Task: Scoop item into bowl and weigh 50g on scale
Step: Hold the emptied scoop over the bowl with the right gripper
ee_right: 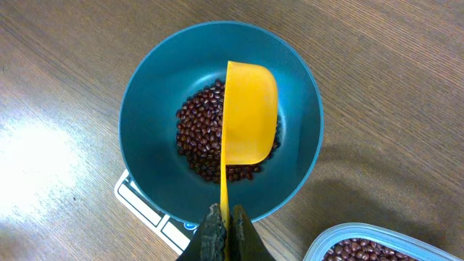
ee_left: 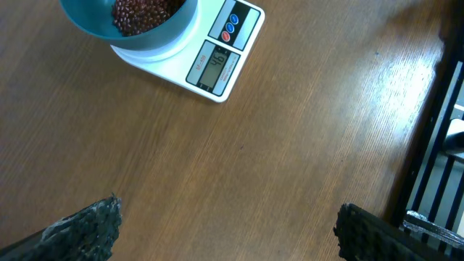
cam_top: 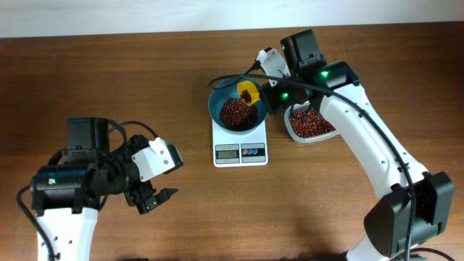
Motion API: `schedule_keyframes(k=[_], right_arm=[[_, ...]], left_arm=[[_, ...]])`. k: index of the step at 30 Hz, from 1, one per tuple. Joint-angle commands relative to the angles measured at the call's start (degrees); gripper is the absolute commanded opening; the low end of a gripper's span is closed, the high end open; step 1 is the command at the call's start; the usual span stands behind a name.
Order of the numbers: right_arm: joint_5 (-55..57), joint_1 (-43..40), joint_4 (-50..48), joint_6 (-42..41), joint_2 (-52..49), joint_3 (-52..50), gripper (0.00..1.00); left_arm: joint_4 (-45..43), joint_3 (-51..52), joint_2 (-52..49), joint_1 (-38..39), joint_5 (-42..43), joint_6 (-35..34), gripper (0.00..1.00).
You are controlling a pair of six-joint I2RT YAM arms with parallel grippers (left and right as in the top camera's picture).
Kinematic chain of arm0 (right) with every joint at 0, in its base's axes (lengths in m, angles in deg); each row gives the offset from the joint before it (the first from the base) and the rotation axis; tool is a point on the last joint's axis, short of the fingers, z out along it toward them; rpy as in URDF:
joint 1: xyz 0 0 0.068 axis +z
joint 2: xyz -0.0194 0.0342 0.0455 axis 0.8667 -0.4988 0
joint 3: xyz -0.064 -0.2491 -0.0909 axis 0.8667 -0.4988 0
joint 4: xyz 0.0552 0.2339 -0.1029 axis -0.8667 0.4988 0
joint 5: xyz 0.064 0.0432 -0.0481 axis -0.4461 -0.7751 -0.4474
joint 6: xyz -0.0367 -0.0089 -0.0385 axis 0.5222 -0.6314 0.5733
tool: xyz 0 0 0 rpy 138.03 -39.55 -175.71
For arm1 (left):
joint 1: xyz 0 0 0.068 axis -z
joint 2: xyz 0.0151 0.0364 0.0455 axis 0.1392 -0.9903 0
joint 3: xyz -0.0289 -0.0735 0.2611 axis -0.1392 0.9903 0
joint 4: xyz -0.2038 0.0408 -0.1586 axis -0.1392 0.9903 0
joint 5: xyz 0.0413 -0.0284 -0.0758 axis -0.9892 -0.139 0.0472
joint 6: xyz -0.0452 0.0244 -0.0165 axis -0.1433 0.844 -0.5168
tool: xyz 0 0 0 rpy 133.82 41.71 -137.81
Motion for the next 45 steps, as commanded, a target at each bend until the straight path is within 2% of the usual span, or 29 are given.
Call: schedule_keyframes(k=[1,45], right_arm=[[0.5,0.7,0.0,-0.5,1.4,1.6,0.04],[4.3,2.3,1.9,-0.5,0.6,2.8,0.04]], left_arm=[[0.1,-1.2,0.5,-0.3,0.2,0.9,0.98],[0.1,-1.2,0.5,-0.3,0.2,0.9,0.98]])
